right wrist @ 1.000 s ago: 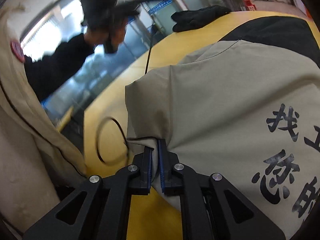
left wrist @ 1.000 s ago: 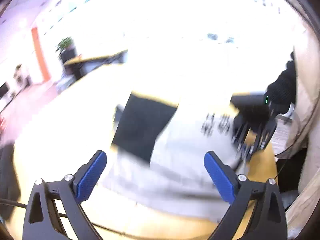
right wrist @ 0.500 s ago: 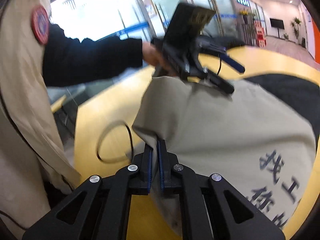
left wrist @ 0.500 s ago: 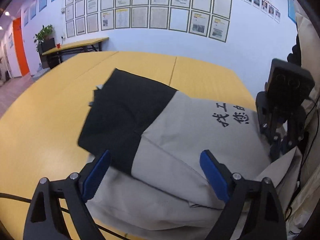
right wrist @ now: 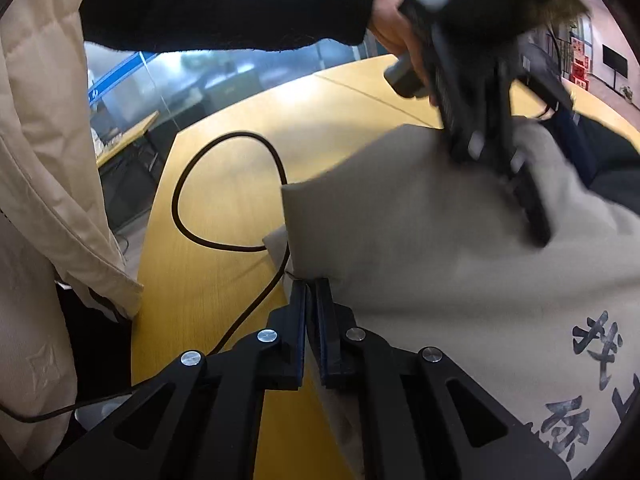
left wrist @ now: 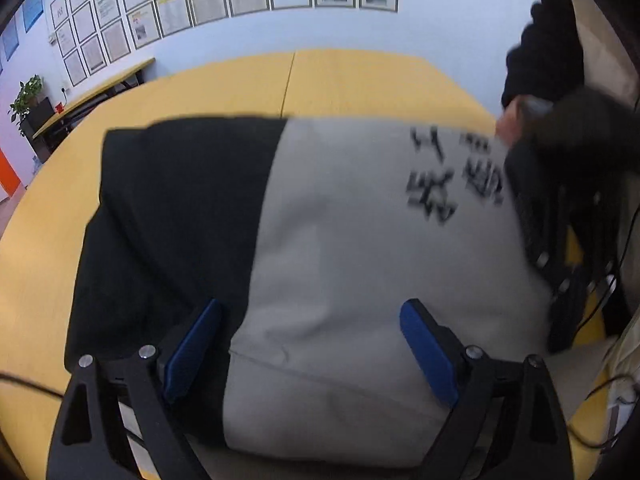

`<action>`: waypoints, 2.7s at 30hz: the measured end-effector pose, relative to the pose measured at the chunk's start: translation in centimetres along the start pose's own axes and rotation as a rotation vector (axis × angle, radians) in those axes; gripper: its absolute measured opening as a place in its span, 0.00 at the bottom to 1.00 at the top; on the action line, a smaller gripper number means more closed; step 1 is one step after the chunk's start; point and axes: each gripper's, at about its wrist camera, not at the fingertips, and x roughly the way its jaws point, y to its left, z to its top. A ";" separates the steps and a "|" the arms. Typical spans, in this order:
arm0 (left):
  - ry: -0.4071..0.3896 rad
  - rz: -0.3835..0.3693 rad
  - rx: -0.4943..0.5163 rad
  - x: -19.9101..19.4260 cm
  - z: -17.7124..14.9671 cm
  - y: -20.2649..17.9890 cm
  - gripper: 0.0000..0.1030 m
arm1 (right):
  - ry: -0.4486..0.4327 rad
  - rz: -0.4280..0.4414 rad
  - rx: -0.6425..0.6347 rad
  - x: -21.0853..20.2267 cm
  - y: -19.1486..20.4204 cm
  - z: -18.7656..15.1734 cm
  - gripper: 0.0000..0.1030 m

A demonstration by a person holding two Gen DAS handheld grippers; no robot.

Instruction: Fold clothes

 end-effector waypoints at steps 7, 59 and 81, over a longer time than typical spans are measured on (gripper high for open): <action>0.025 -0.011 0.035 1.4 -1.0 0.5 0.91 | -0.047 -0.075 0.080 -2.3 1.2 0.7 0.18; -0.143 0.174 0.063 -2.3 3.2 -6.2 0.92 | 0.221 -0.148 0.186 -8.3 -11.0 -2.4 0.36; -0.071 0.061 -0.041 7.8 1.2 -5.1 0.96 | 0.137 -0.329 0.202 -10.7 -22.3 4.1 0.24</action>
